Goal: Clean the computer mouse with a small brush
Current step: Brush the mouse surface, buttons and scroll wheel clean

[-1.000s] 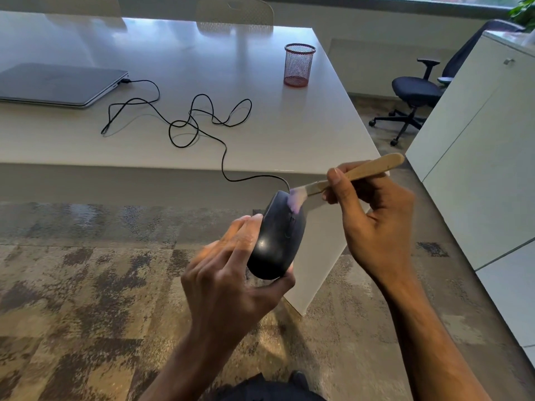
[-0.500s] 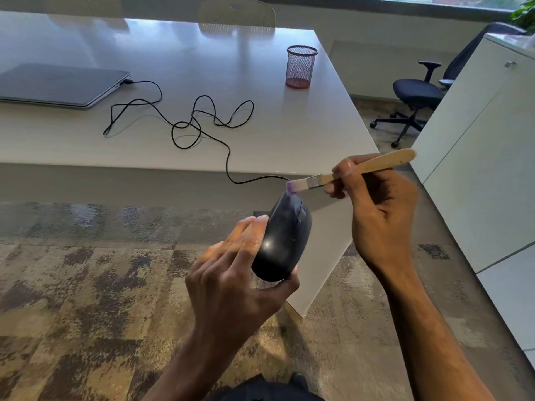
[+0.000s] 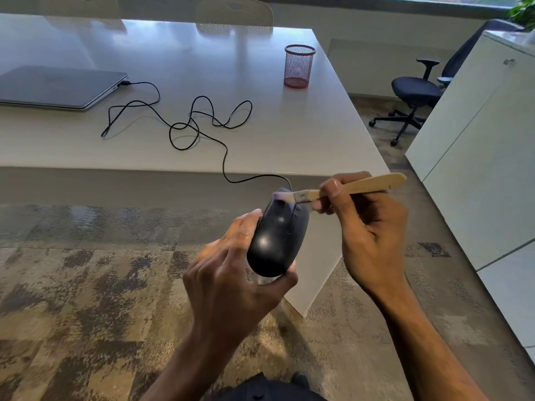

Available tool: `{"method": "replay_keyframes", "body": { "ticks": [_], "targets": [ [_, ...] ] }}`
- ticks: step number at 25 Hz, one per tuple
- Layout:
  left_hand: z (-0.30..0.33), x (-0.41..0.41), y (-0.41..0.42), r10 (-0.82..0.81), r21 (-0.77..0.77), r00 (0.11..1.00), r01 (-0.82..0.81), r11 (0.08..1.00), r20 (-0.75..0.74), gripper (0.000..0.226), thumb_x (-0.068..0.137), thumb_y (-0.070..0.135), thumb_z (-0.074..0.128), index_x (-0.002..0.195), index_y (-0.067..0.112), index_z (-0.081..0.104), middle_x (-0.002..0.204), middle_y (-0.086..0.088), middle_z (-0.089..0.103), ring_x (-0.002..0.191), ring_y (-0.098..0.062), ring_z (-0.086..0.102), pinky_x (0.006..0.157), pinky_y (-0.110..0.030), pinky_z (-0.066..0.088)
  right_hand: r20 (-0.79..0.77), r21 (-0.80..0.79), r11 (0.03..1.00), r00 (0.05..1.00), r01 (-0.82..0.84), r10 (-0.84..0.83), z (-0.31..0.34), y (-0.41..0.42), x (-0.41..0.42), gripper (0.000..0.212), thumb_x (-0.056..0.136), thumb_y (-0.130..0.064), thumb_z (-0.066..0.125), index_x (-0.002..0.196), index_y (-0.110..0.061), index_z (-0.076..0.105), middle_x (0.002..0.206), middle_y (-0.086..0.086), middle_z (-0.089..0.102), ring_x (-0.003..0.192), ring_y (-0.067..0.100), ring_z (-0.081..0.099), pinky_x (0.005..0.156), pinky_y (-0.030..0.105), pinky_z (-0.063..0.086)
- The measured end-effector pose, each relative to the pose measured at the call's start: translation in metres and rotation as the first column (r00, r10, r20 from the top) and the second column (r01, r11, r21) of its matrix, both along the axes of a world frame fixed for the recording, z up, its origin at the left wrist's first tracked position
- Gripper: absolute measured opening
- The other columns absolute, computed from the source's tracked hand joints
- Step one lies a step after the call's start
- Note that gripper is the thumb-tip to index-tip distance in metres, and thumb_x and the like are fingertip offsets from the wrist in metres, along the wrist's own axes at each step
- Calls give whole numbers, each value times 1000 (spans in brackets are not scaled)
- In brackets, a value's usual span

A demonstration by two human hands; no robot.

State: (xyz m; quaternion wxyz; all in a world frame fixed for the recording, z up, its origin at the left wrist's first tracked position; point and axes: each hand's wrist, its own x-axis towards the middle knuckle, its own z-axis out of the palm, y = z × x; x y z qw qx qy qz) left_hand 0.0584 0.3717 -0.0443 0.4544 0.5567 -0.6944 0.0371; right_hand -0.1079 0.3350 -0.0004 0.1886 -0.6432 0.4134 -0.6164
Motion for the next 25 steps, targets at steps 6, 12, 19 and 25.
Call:
{"method": "replay_keyframes", "body": {
  "ticks": [6, 12, 19, 25],
  "targets": [
    [1, 2, -2, 12, 57, 1000, -11, 998, -24, 81, 57, 57, 73, 122, 11, 62, 95, 0, 72, 69, -8, 59, 70, -18, 40, -104, 36, 998, 993, -51, 54, -3, 31, 16, 16, 96, -27, 52, 87, -33, 63, 83, -12, 69, 74, 5, 68, 64, 23, 56],
    [6, 2, -4, 12, 81, 996, -4, 997, -90, 84, 70, 76, 57, 121, 10, 62, 75, 3, 68, 60, -9, 56, 61, -21, 45, -192, -37, 984, 968, -174, 164, -12, 43, 14, 21, 94, -11, 57, 83, -4, 73, 85, -6, 70, 76, 3, 68, 63, 23, 53],
    [8, 3, -3, 35, 111, 986, -16, 994, -166, 80, 58, 59, 69, 122, 12, 63, 85, 1, 72, 67, -12, 64, 63, -27, 54, -45, 35, 997, 997, -62, 63, -15, 31, -9, 17, 94, -20, 55, 86, -22, 69, 78, -8, 70, 71, 7, 69, 63, 24, 56],
    [11, 2, -3, 47, 146, 980, -19, 989, -193, 80, 59, 60, 65, 123, 13, 62, 86, 3, 71, 70, -10, 64, 68, -24, 52, 81, 43, 998, 995, 51, -54, -12, 28, -16, 11, 96, -24, 56, 94, -21, 67, 79, -8, 71, 74, 8, 71, 68, 22, 56]
  ]
}}
